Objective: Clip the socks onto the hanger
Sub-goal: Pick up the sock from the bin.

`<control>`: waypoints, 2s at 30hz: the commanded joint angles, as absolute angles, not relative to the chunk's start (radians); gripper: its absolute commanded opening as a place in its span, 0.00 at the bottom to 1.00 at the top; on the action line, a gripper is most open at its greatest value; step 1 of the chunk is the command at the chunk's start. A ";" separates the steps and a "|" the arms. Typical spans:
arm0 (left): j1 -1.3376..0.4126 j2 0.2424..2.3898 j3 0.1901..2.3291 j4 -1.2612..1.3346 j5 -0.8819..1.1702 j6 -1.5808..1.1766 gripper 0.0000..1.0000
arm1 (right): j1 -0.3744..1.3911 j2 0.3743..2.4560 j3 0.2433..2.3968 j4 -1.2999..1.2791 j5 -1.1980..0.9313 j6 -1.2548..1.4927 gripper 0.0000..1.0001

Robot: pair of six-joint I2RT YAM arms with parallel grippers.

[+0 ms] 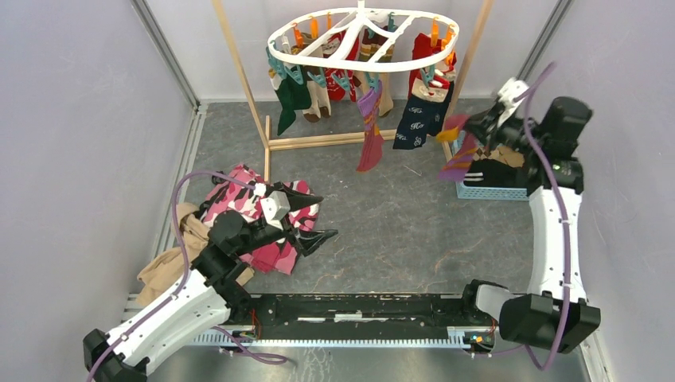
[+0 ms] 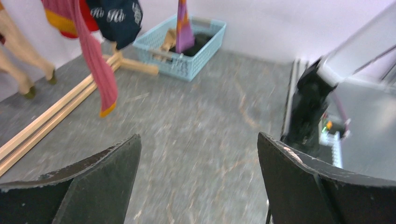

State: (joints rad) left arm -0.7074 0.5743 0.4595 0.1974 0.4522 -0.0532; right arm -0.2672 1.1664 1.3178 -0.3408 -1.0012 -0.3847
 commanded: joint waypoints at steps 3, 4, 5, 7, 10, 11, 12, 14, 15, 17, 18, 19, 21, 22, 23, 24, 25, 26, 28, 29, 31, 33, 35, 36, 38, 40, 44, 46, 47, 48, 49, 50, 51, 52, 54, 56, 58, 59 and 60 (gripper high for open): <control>-0.758 0.688 0.275 0.793 0.393 -0.374 0.97 | -0.070 1.100 1.117 -0.417 -1.172 -0.497 0.02; -0.794 0.717 0.250 0.849 0.337 -0.368 0.97 | -0.044 1.097 1.087 -0.408 -1.186 -0.498 0.01; -0.837 0.749 0.235 0.895 0.267 -0.342 0.97 | -0.015 1.091 1.061 -0.396 -1.192 -0.494 0.02; -0.952 0.826 0.228 0.935 0.129 -0.262 0.98 | 0.040 1.083 1.010 -0.353 -1.189 -0.472 0.02; -1.074 0.994 0.249 1.009 0.005 -0.182 0.98 | 0.093 1.071 0.947 -0.270 -1.191 -0.406 0.01; -1.094 1.058 0.258 1.040 -0.030 -0.171 0.98 | 0.106 1.069 0.937 -0.252 -1.193 -0.396 0.01; -1.118 1.142 0.272 1.074 -0.067 -0.161 0.98 | 0.116 1.064 0.931 -0.246 -1.192 -0.394 0.01; -1.142 1.230 0.294 1.129 -0.096 -0.124 0.98 | 0.131 1.061 0.927 -0.242 -1.192 -0.393 0.01; -1.154 1.276 0.315 1.155 -0.122 -0.098 0.98 | 0.138 1.058 0.923 -0.238 -1.193 -0.393 0.01; -1.169 1.361 0.353 1.195 -0.162 -0.052 0.98 | 0.149 1.050 0.911 -0.231 -1.195 -0.392 0.01; -1.171 1.397 0.373 1.210 -0.186 -0.034 0.99 | 0.153 1.047 0.905 -0.228 -1.196 -0.392 0.02; -1.173 1.435 0.394 1.222 -0.200 -0.012 0.99 | 0.156 1.043 0.901 -0.227 -1.196 -0.393 0.02; -1.173 1.513 0.432 1.248 -0.218 -0.006 0.99 | 0.161 1.041 0.897 -0.227 -1.197 -0.393 0.02; -1.174 1.549 0.449 1.275 -0.231 -0.006 0.99 | 0.162 1.039 0.897 -0.227 -1.198 -0.393 0.02; -1.174 1.582 0.462 1.291 -0.237 -0.006 0.99 | 0.163 1.038 0.897 -0.227 -1.197 -0.393 0.02; -1.174 1.612 0.472 1.319 -0.241 -0.006 0.99 | 0.164 1.037 0.899 -0.228 -1.198 -0.393 0.02; -1.174 1.643 0.482 1.362 -0.245 -0.006 0.99 | 0.167 1.037 0.899 -0.230 -1.200 -0.393 0.02; -1.174 1.671 0.489 1.395 -0.248 -0.006 0.99 | 0.167 1.037 0.899 -0.230 -1.200 -0.393 0.02; -1.175 1.726 0.506 1.447 -0.250 -0.011 0.98 | 0.170 1.038 0.899 -0.230 -1.201 -0.392 0.02; -1.176 1.749 0.520 1.462 -0.254 -0.018 0.96 | 0.173 1.039 0.899 -0.231 -1.202 -0.391 0.02; -1.175 1.795 0.542 1.477 -0.268 -0.021 0.91 | 0.176 1.041 0.899 -0.231 -1.204 -0.391 0.02; -1.175 1.836 0.565 1.492 -0.282 -0.014 0.83 | 0.179 1.044 0.899 -0.232 -1.206 -0.391 0.02; -1.175 1.868 0.581 1.507 -0.300 -0.007 0.66 | 0.181 1.042 0.897 -0.232 -1.206 -0.391 0.02; -1.175 1.880 0.585 1.515 -0.302 -0.006 0.53 | 0.183 1.042 0.896 -0.232 -1.204 -0.393 0.02; -1.174 1.897 0.587 1.527 -0.291 -0.006 0.30 | 0.182 1.041 0.893 -0.233 -1.201 -0.396 0.02; -1.174 1.895 0.588 1.515 -0.267 -0.006 0.09 | 0.182 1.041 0.891 -0.233 -1.197 -0.399 0.02; -1.173 1.850 0.550 1.503 -0.222 -0.043 0.02 | 0.183 1.039 0.887 -0.239 -1.179 -0.415 0.03; -1.172 1.807 0.512 1.497 -0.189 -0.081 0.02 | 0.183 1.040 0.884 -0.248 -1.167 -0.427 0.04; -1.173 1.781 0.494 1.487 -0.169 -0.108 0.02 | 0.183 1.040 0.882 -0.253 -1.159 -0.433 0.05; -1.171 1.750 0.478 1.468 -0.144 -0.139 0.02 | 0.183 1.041 0.882 -0.255 -1.152 -0.439 0.06; -1.167 1.719 0.464 1.436 -0.099 -0.175 0.02 | 0.183 1.042 0.882 -0.260 -1.144 -0.450 0.07; -1.165 1.683 0.456 1.396 -0.059 -0.211 0.02 | 0.182 1.045 0.882 -0.264 -1.137 -0.455 0.08; -1.162 1.647 0.453 1.342 -0.016 -0.253 0.02 | 0.184 1.046 0.882 -0.267 -1.129 -0.462 0.10; -1.158 1.613 0.456 1.286 0.043 -0.295 0.02 | 0.183 1.047 0.882 -0.272 -1.122 -0.468 0.11; -1.153 1.548 0.466 1.164 0.126 -0.383 0.02 | 0.183 1.051 0.884 -0.277 -1.110 -0.476 0.14; -1.145 1.489 0.471 1.075 0.186 -0.459 0.02 | 0.184 1.055 0.888 -0.287 -1.095 -0.489 0.20; -1.128 1.434 0.456 1.026 0.218 -0.547 0.02 | 0.183 1.060 0.900 -0.308 -1.071 -0.517 0.27; -1.116 1.401 0.443 1.013 0.235 -0.613 0.02 | 0.184 1.063 0.915 -0.329 -1.053 -0.536 0.32; -1.099 1.376 0.431 1.002 0.248 -0.667 0.02 | 0.184 1.067 0.932 -0.349 -1.037 -0.559 0.38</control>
State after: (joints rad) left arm -1.1397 1.4651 0.4538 1.1198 0.1261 -0.4068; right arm 0.1768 1.0576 0.8856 -0.2939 -1.0966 -0.4789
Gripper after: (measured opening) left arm 0.037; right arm 0.304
